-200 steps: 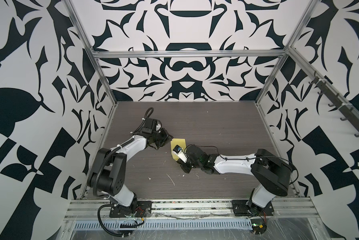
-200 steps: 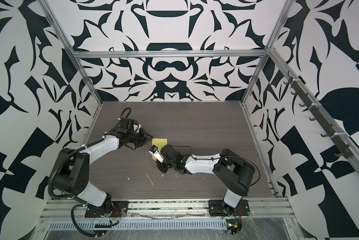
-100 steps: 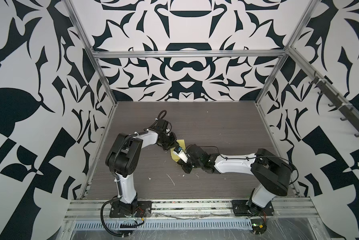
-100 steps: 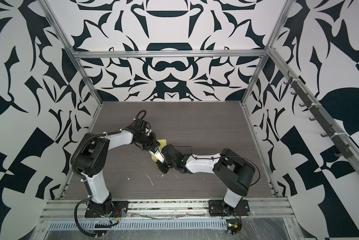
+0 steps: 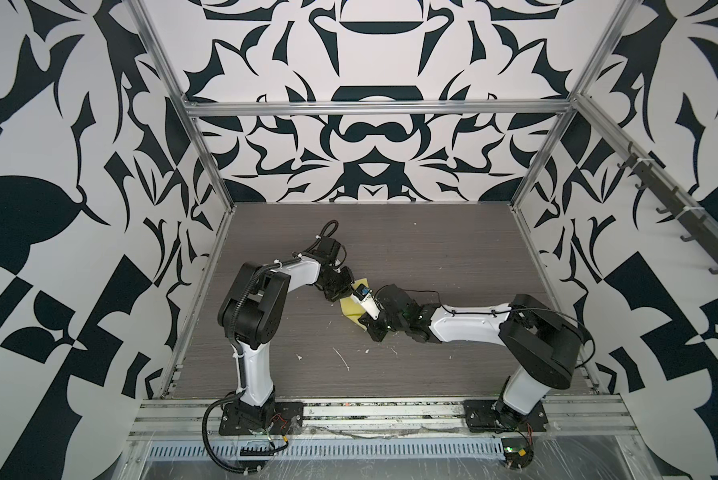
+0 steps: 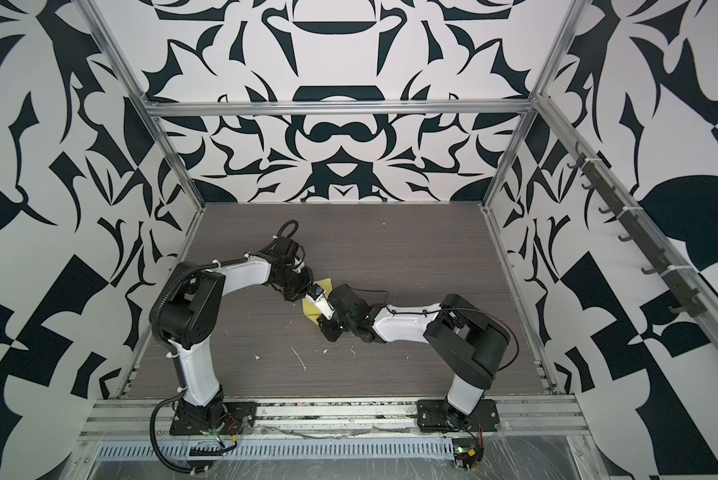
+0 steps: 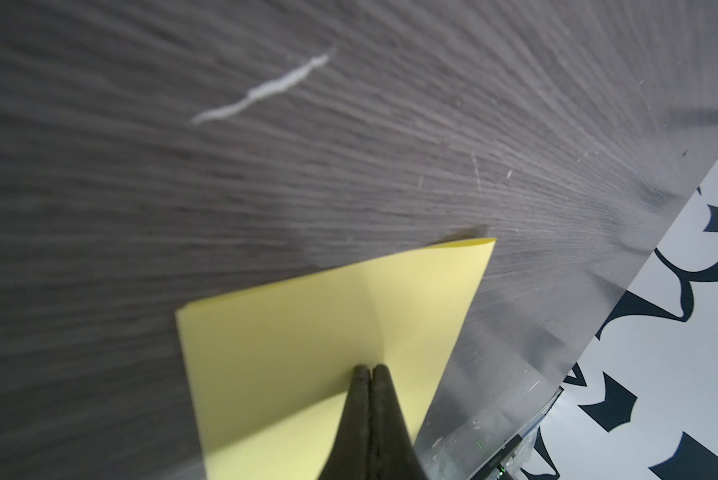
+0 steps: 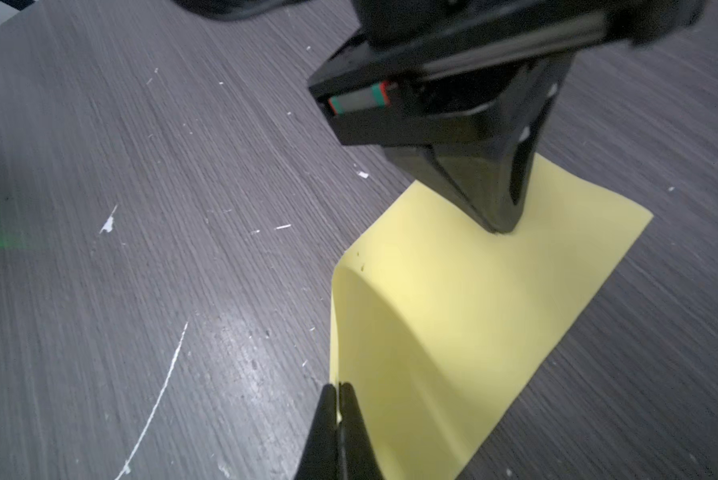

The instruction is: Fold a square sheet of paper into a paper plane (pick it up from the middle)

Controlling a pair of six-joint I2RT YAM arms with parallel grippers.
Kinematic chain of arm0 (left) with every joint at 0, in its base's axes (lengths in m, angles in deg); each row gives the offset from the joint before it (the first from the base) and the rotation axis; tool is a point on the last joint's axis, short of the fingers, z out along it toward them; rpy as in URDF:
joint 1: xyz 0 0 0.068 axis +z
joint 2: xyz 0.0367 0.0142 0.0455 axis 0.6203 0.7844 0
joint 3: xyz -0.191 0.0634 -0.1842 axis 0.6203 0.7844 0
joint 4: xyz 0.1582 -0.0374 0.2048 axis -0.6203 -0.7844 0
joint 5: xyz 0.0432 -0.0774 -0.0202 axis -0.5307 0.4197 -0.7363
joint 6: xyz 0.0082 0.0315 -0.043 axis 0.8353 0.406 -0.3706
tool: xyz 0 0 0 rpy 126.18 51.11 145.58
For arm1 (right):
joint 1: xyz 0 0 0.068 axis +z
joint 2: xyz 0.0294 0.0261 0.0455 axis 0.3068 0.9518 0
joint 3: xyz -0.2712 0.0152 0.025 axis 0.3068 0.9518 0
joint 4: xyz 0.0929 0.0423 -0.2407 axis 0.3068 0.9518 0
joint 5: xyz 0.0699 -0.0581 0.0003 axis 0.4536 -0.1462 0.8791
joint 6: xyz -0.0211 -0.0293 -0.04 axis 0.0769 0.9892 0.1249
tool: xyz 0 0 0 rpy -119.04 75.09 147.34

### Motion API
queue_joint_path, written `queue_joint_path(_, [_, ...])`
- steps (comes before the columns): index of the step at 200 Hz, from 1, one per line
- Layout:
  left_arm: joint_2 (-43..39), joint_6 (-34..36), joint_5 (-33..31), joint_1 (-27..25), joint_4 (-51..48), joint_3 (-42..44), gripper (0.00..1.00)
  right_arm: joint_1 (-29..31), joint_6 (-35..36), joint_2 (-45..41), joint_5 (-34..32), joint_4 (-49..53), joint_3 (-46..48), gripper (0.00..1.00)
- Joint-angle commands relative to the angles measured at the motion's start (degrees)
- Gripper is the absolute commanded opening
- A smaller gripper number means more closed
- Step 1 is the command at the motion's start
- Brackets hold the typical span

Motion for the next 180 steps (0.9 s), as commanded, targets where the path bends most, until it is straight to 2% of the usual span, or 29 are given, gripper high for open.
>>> queue_joint_path(1, [2.4,1.4,-3.0,-0.2,-4.7,-0.6,0.0,-1.1,-2.3,0.6,-0.4,-0.3,-1.0,0.0])
queue_joint_path(180, [4.1,4.4,-2.7,-0.3,-6.2,-1.5,0.0,-3.2,-3.3,5.7,-6.2,5.0,-5.7,0.0])
